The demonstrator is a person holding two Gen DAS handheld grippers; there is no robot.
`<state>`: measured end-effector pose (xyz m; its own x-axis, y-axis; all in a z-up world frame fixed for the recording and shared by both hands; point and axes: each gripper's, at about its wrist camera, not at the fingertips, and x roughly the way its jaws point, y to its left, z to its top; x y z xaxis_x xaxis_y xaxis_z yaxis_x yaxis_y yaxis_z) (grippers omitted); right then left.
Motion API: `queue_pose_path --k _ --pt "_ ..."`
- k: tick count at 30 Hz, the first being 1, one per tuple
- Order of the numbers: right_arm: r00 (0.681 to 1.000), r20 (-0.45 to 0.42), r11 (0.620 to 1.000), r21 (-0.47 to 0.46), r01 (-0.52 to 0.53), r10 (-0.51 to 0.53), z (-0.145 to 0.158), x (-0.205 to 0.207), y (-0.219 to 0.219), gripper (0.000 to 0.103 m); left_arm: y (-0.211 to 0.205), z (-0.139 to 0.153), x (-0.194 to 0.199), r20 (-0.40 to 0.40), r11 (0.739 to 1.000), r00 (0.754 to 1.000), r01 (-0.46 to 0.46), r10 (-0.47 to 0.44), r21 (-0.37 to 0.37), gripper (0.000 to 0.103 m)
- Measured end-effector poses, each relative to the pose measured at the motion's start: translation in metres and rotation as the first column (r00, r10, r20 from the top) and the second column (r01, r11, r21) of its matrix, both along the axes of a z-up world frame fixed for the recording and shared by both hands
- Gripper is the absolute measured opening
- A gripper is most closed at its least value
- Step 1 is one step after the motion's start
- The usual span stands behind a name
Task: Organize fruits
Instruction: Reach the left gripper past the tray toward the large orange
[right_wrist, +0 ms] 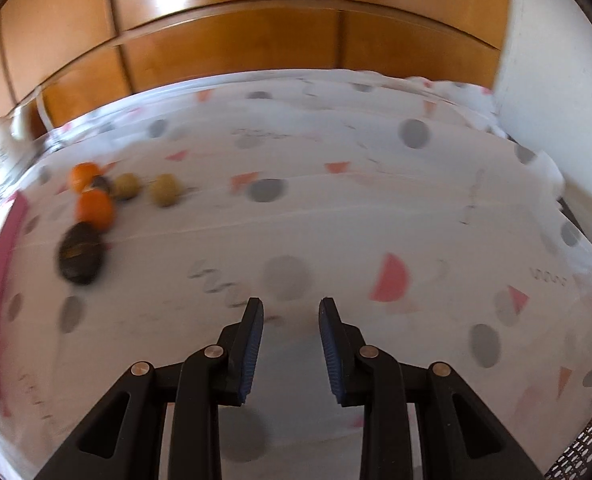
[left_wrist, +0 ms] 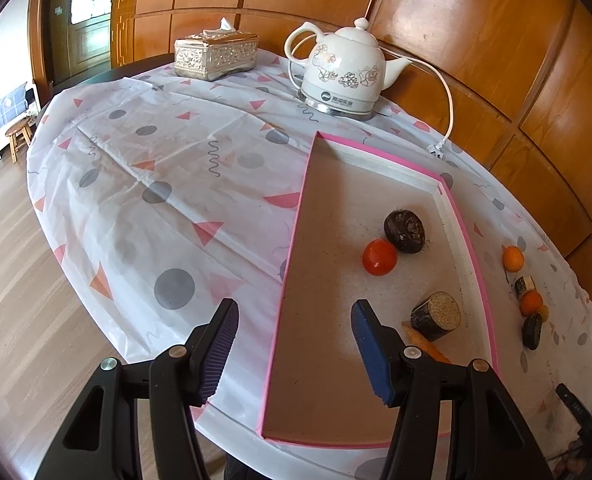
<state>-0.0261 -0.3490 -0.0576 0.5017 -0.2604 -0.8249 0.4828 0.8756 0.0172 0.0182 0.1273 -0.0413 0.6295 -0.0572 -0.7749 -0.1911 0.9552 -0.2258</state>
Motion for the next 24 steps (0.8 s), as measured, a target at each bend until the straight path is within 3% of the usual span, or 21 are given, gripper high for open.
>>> queue_pose_path --k 9,14,24 --pt "0.993 0.031 0.992 -0.048 0.116 -0.115 -0.005 -0.011 -0.031 0.03 -0.021 0.012 0.01 0.008 0.998 0.998 0.054 -0.055 0.015 0.059" --pt "0.985 0.052 0.984 -0.049 0.17 -0.168 -0.008 -0.014 -0.048 0.032 -0.045 0.028 0.021 0.039 0.991 0.991 0.127 -0.128 0.031 0.06" --pt "0.98 0.069 0.981 -0.033 0.191 -0.189 -0.01 -0.016 -0.058 0.037 -0.121 0.049 0.059 0.06 0.949 0.947 0.315 -0.316 0.027 0.059"
